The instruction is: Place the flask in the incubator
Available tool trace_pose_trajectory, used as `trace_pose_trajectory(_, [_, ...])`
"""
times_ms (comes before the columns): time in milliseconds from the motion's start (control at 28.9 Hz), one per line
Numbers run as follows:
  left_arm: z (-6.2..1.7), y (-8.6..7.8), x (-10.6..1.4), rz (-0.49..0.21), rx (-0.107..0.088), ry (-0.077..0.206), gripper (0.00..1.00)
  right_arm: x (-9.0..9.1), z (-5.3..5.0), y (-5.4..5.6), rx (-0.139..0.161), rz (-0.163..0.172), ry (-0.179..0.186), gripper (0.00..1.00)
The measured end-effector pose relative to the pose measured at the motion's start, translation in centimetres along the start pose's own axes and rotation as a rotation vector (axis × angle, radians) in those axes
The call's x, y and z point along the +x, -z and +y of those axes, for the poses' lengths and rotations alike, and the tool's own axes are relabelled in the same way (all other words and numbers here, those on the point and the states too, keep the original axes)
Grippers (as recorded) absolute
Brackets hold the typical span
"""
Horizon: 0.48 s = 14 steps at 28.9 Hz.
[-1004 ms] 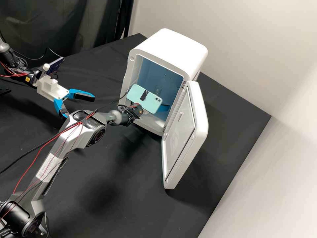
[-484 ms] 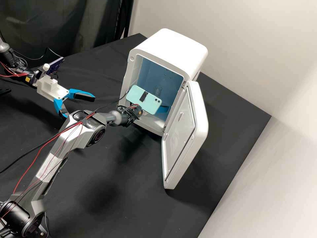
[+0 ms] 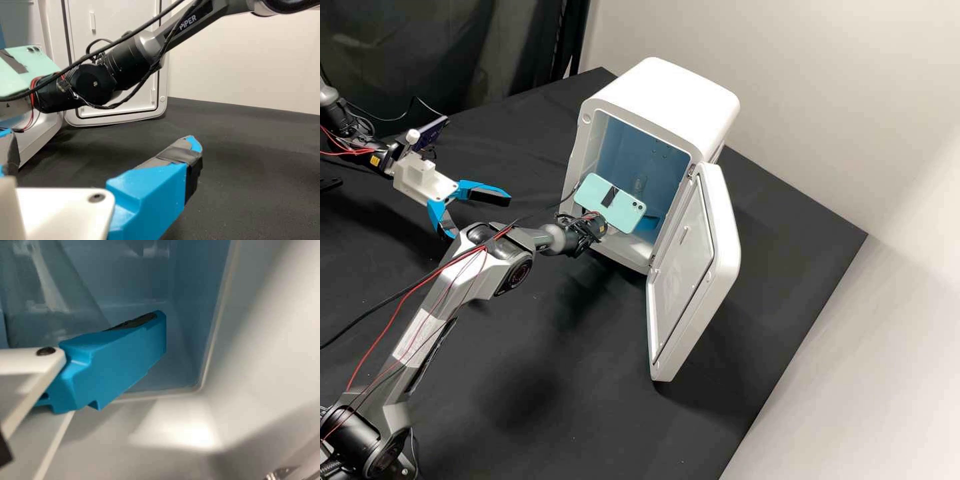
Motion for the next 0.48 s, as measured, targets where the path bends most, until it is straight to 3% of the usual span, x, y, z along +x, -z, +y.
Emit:
trace_pose_trajectory(173, [0.0, 0.0, 0.0, 0.0, 0.0, 0.0, 1.0, -1.0, 0.1, -0.1, 0.036, 0.006, 0.012, 1.0])
trace_pose_trajectory(311, [0.0, 0.0, 0.0, 0.0, 0.0, 0.0, 1.0, -2.3, 0.9, -0.1, 0.097, 0.024, -0.012, 1.0])
trace_pose_trajectory(484, [0.07, 0.0, 0.0, -0.001, 0.001, -0.002, 1.0, -4.1, 1.6, -0.3, 0.152, 0.057, -0.047, 1.0])
